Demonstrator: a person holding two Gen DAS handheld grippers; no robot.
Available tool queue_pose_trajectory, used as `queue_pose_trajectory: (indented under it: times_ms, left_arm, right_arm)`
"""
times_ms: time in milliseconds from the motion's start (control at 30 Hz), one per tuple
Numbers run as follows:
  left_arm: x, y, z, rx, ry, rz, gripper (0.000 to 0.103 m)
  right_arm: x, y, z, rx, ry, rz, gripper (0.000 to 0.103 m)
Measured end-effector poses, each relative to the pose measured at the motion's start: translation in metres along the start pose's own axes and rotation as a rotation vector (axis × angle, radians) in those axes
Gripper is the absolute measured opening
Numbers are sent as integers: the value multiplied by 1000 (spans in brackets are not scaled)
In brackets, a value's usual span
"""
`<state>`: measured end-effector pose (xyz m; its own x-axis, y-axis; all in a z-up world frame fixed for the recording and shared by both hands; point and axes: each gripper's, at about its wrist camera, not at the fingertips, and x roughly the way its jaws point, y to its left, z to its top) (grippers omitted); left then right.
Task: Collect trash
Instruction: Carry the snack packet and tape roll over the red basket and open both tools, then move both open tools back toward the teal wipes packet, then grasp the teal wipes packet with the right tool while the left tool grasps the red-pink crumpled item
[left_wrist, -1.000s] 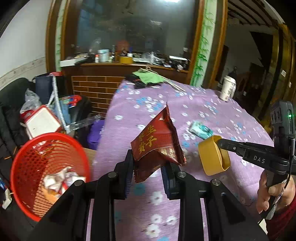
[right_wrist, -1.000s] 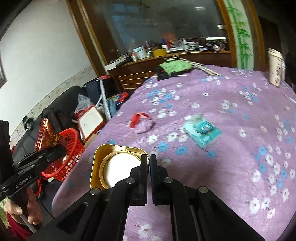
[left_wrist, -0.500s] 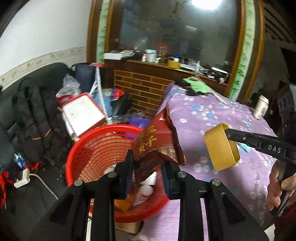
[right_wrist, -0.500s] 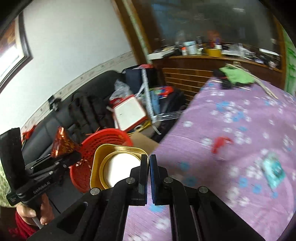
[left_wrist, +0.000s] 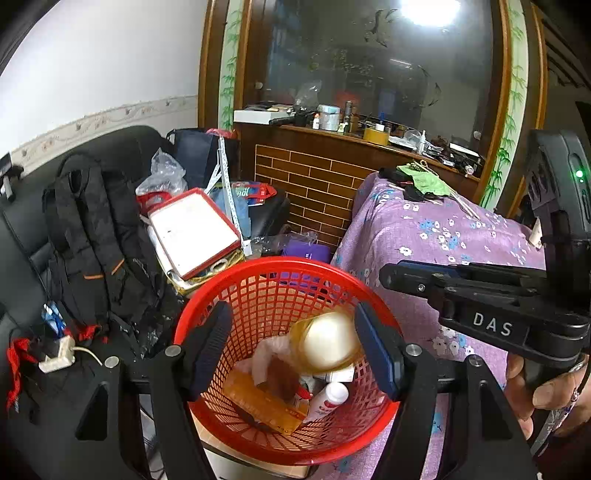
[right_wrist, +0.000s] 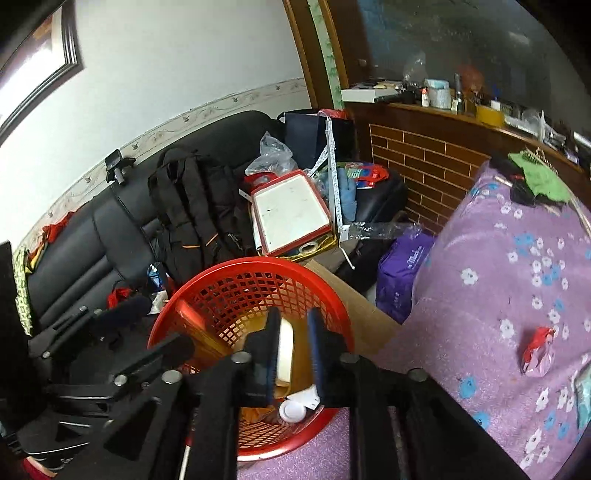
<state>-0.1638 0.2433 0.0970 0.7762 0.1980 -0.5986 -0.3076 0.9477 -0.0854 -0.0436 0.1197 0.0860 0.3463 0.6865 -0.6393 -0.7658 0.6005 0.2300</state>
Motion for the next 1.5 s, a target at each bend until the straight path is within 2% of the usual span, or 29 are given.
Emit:
queue_pose_trajectory:
  times_ms: [133,200,467,500,600,700,767,800,900,1000,1100,1233,1333,1367,1433,1500]
  left_arm:
    - [-2,-12,1,2,4,-29,68]
    - [-1,-21,0,12,9,-49,68]
    - [5,-105,-14,120,69,-171,69]
    - [6,-117,-17,137,81,-191,69]
    - [8,-154,-23,191,105,-245,70]
    - [14,-187,-25,232,141,-290,70]
    - [18,-205,-25,256,163,-307,71]
    - [21,-212,-23,268,172,-310,72]
    - [31,-229,-14,287,196,-313,75]
    - [44,-238,-1,279,228,-318,75]
    - [60,-245,11,285,242,-289,75]
    - [86,-248,27,254,265,-249,76]
    - [105,-250,37,226,277,-216,76]
    - [113,-253,40,221,280,-210,77]
    - [128,-258,44,217,292,-187,77]
    - [143,-264,45,215,305,-178,77]
  right_arm:
    - [-24,-15,-7,29,-29,9,20]
    - [-38,-31,-13,62,-32,9,26]
    - [-102,-114,-55,191,-45,-68,35]
    - [-112,-127,-61,210,-48,-84,40]
    - [-138,-166,-73,236,-70,-179,51]
    - [-150,-207,-78,254,-51,-262,74]
    - [-153,-238,-79,225,-40,-392,76]
    - [-152,-249,-79,208,-15,-429,79]
    - [-141,-279,-79,189,43,-442,84]
    - [-130,-305,-83,208,67,-430,84]
    - [-126,-316,-89,224,51,-354,84]
    - [-113,-304,-94,158,76,-307,84]
    - [-105,-293,-98,87,98,-336,82]
    - [-104,-290,-100,59,110,-355,77]
    - [-104,-290,-103,47,115,-380,46]
    - [-109,-294,-103,71,111,-365,36]
